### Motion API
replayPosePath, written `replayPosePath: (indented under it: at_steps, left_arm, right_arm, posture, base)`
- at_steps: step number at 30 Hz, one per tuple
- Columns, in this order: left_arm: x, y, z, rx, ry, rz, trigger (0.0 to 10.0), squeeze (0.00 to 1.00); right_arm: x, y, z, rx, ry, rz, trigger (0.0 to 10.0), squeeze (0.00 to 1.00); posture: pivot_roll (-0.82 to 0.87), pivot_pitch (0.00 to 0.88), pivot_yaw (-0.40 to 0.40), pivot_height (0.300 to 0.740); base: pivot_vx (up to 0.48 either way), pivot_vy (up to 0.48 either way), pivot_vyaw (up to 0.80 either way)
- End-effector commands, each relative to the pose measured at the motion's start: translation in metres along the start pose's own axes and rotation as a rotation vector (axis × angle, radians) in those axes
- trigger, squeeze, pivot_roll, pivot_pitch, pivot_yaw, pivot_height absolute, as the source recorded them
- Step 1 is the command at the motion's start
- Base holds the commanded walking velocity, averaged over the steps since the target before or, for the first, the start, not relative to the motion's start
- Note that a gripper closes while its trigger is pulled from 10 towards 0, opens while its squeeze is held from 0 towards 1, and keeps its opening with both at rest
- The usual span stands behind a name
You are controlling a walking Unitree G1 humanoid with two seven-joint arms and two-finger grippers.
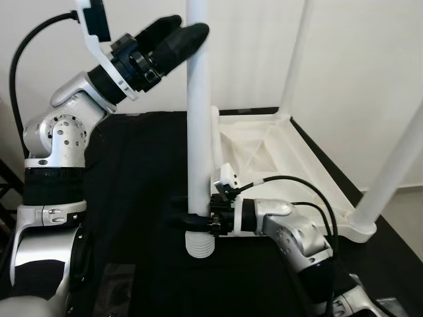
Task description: Building children table
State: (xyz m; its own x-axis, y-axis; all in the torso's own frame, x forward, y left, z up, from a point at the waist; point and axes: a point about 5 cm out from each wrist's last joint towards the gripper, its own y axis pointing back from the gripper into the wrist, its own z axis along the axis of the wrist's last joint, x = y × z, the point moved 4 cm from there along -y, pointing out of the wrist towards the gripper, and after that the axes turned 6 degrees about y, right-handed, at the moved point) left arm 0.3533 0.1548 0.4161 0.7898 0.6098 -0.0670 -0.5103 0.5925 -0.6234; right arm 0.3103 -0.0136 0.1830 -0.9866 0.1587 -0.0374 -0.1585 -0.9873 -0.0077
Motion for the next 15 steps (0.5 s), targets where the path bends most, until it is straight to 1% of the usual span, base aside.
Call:
replayPosePath:
  at_steps: [1,2,3,4,5,6,7,8,9,10,11,12,13,14,15]
  left_arm:
    - [0.038,0.026,-0.004,0.016,-0.046,0.252,10.0,1.00]
    - [0.038,0.026,-0.004,0.016,-0.046,0.252,10.0,1.00]
    - [0.043,0.031,-0.003,0.008,-0.076,0.301,10.0,1.00]
    - [0.048,0.044,-0.018,0.067,-0.140,0.363,10.0,0.53]
    - [0.048,0.044,-0.018,0.067,-0.140,0.363,10.0,0.53]
    - [0.047,0.056,-0.035,0.138,-0.194,0.389,10.0,0.21]
    - [0.043,0.073,-0.060,0.227,-0.226,0.409,10.0,0.00]
    - [0.043,0.073,-0.060,0.227,-0.226,0.409,10.0,0.00]
    - [0.034,0.088,-0.081,0.298,-0.239,0.409,10.0,0.00]
    - [0.034,0.088,-0.081,0.298,-0.239,0.409,10.0,0.00]
    - [0.023,0.104,-0.101,0.341,-0.207,0.437,10.0,0.00]
    - [0.012,0.124,-0.118,0.359,-0.135,0.507,10.0,0.00]
    - [0.003,0.140,-0.128,0.377,-0.092,0.570,10.0,0.00]
    - [0.003,0.140,-0.128,0.377,-0.092,0.570,10.0,0.00]
    - [-0.003,0.150,-0.133,0.386,-0.072,0.618,10.0,0.00]
  right_arm:
    - [-0.014,0.002,0.040,-0.114,0.187,-0.074,0.0,0.00]
    - [-0.014,0.002,0.040,-0.114,0.187,-0.074,0.0,0.00]
    - [-0.025,0.005,0.044,-0.124,0.192,-0.141,0.0,0.00]
    - [-0.043,0.010,0.049,-0.133,0.201,-0.237,0.0,0.00]
    - [-0.043,0.010,0.049,-0.133,0.201,-0.237,0.0,0.00]
    - [-0.053,0.016,0.054,-0.138,0.211,-0.293,0.0,0.00]
    - [-0.063,0.020,0.059,-0.141,0.221,-0.334,0.0,0.00]
    - [-0.063,0.020,0.059,-0.141,0.221,-0.334,0.0,0.00]
    - [-0.067,0.023,0.063,-0.148,0.225,-0.353,0.0,0.00]
    - [-0.067,0.023,0.063,-0.148,0.225,-0.353,0.0,0.00]
    - [-0.069,0.025,0.067,-0.155,0.224,-0.351,1.3,0.00]
    - [-0.064,0.024,0.072,-0.165,0.219,-0.302,10.0,0.00]
    - [-0.058,0.023,0.073,-0.154,0.219,-0.250,10.0,0.00]
    - [-0.058,0.023,0.073,-0.154,0.219,-0.250,10.0,0.00]
    - [-0.054,0.022,0.074,-0.149,0.224,-0.218,10.0,0.00]
  posture:
    - [0.01,0.000,-0.006,0.740]
    - [0.01,0.000,-0.006,0.740]
    - [0.01,0.000,-0.007,0.740]
    - [0.02,0.017,-0.010,0.740]
    - [0.02,0.017,-0.010,0.740]
    - [0.03,0.040,-0.018,0.740]
    - [0.03,0.050,-0.020,0.740]
    - [0.03,0.050,-0.020,0.740]
    - [0.03,0.073,-0.025,0.740]
    - [0.03,0.073,-0.025,0.740]
    - [0.03,0.098,-0.031,0.740]
    - [0.04,0.140,-0.039,0.740]
    - [0.05,0.163,-0.043,0.740]
    - [0.05,0.163,-0.043,0.740]
    - [0.05,0.171,-0.045,0.740]
  base:
    - [0.000,0.000,0.00]
    - [0.000,0.000,0.00]
    - [0.000,0.000,0.00]
    - [0.000,0.000,0.00]
    - [0.000,0.000,0.00]
    - [0.000,0.000,0.00]
    - [0.000,0.000,0.00]
    - [0.000,0.000,0.00]
    - [0.000,0.000,0.00]
    - [0.000,0.000,0.00]
    - [0.000,0.000,0.00]
    - [0.000,0.000,0.00]
    - [0.000,0.000,0.00]
    - [0.000,0.000,0.00]
    - [0.000,0.000,0.00]
